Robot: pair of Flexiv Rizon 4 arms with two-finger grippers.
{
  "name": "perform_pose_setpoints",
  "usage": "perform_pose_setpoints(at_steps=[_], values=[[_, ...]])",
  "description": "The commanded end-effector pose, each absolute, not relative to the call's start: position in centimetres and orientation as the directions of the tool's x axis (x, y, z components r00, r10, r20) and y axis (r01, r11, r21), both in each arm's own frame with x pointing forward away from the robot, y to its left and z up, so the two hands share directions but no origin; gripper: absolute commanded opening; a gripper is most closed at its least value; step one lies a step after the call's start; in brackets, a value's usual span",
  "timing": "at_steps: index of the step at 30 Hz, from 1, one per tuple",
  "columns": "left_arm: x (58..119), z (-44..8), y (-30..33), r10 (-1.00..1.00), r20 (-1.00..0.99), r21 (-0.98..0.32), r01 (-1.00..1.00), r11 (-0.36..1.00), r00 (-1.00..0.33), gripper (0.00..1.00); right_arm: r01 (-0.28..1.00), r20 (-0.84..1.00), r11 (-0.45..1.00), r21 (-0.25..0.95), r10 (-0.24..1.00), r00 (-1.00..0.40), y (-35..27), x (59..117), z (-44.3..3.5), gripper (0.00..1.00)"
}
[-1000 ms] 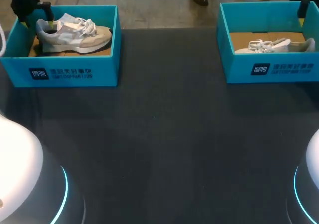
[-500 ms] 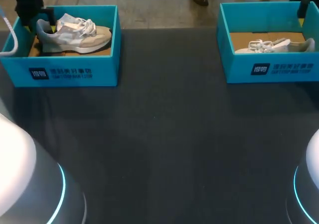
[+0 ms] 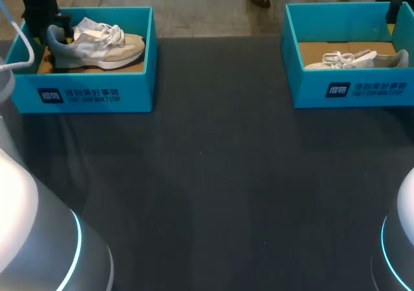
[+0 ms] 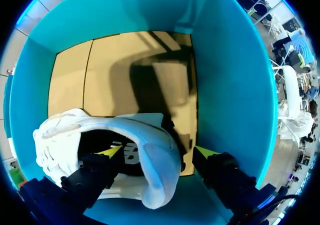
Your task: Take the shoe out of the shoebox, open the shoe tongue, remove and reinsert the insole, then place the shoe into the shoebox
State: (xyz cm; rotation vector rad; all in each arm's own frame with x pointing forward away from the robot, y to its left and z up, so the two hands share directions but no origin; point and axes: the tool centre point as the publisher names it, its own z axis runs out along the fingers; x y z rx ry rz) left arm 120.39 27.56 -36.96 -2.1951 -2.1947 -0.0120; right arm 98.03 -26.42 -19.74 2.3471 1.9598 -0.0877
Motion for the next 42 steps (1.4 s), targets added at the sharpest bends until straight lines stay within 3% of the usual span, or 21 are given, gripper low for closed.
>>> perform_pose_setpoints(at_steps=[1, 6, 10, 16, 18, 34, 36, 38, 39, 42], values=[[121.3, -37.5, 27.7, 0.999, 0.033, -0.048, 0.999, 0.005, -0.003, 0.88, 0.984, -0.098, -0.178, 0.029, 0.979, 0.180, -26.4, 97.9, -19.7, 1.00], [121.3, -38.0, 27.7, 0.999, 0.039, -0.054, 0.999, 0.009, -0.007, 0.81, 0.984, -0.098, -0.178, 0.029, 0.979, 0.180, -26.4, 97.9, -19.7, 1.00], [121.1, -38.5, 27.7, 0.999, 0.049, -0.061, 0.998, 0.007, -0.004, 0.84, 0.984, -0.098, -0.178, 0.029, 0.979, 0.180, -26.4, 97.9, -19.7, 1.00], [121.0, -38.8, 27.8, 0.998, 0.060, -0.068, 0.998, 0.011, -0.007, 0.70, 0.984, -0.098, -0.178, 0.029, 0.979, 0.180, -26.4, 97.9, -19.7, 1.00], [121.0, -38.9, 27.9, 0.998, 0.062, -0.069, 0.998, 0.012, -0.008, 0.71, 0.984, -0.098, -0.178, 0.029, 0.979, 0.180, -26.4, 97.9, -19.7, 1.00], [120.7, -39.2, 28.6, 0.998, 0.062, -0.078, 0.997, 0.027, -0.023, 0.47, 0.984, -0.098, -0.178, 0.029, 0.979, 0.180, -26.4, 97.9, -19.7, 1.00], [120.6, -39.3, 28.7, 0.998, 0.066, -0.079, 0.996, 0.029, -0.024, 0.41, 0.984, -0.098, -0.178, 0.029, 0.979, 0.180, -26.4, 97.9, -19.7, 1.00], [120.6, -39.3, 28.7, 0.997, 0.068, -0.079, 0.996, 0.028, -0.023, 0.20, 0.984, -0.098, -0.178, 0.029, 0.979, 0.180, -26.4, 97.9, -19.7, 1.00], [120.6, -39.3, 28.7, 0.997, 0.070, -0.078, 0.997, 0.027, -0.022, 0.01, 0.984, -0.098, -0.178, 0.029, 0.979, 0.180, -26.4, 97.9, -19.7, 1.00], [120.5, -39.2, 28.8, 0.997, 0.070, -0.077, 0.997, 0.024, -0.018, 0.00, 0.984, -0.098, -0.178, 0.029, 0.979, 0.180, -26.4, 97.9, -19.7, 1.00]])
